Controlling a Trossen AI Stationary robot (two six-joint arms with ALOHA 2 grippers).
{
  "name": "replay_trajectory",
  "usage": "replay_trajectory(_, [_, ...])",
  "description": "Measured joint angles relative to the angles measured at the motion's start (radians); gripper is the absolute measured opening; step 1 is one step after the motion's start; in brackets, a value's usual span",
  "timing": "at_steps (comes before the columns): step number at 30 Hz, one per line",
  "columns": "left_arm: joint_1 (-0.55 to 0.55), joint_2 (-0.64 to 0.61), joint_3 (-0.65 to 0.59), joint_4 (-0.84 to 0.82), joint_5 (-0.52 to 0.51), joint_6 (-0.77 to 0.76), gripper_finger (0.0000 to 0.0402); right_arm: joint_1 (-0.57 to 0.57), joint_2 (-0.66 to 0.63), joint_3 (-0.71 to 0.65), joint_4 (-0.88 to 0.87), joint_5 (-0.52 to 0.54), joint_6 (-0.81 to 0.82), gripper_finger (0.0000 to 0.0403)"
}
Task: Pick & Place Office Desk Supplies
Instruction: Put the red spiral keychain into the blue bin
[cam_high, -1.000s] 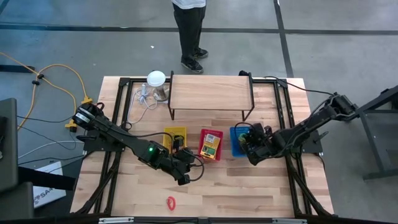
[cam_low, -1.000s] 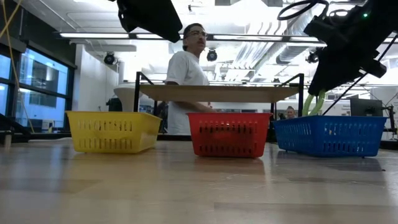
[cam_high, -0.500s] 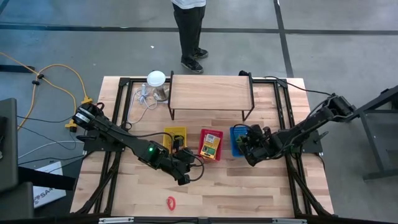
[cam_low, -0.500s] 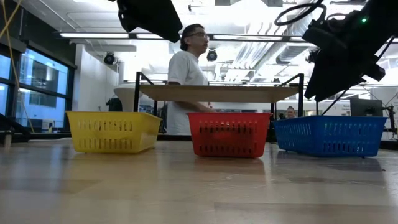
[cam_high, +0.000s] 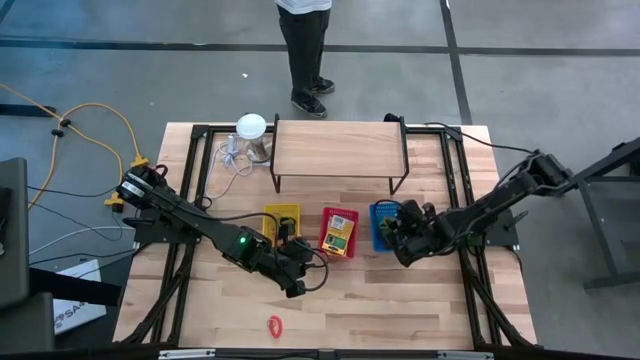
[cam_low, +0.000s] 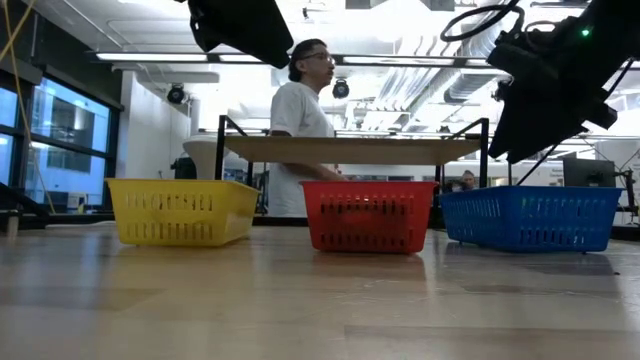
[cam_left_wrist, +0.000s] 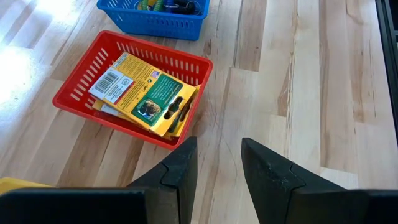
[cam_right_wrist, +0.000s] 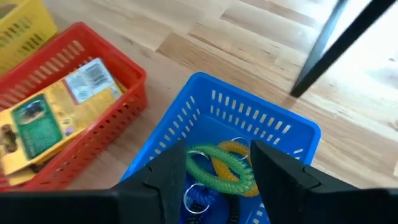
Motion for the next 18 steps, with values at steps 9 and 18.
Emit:
replay_trajectory(9, [0.000,0.000,0.000,0.000,0.000,0.000,0.0119,0.003,-0.065,0.041,0.171,-0.034,-0.246,0.0168])
replay_trajectory(18, [-0.018,0.000,0.000,-0.001,0.001,0.004,0.0119,0.039,-0.068,0.041,0.619,-0.221,-0.686,0.0165])
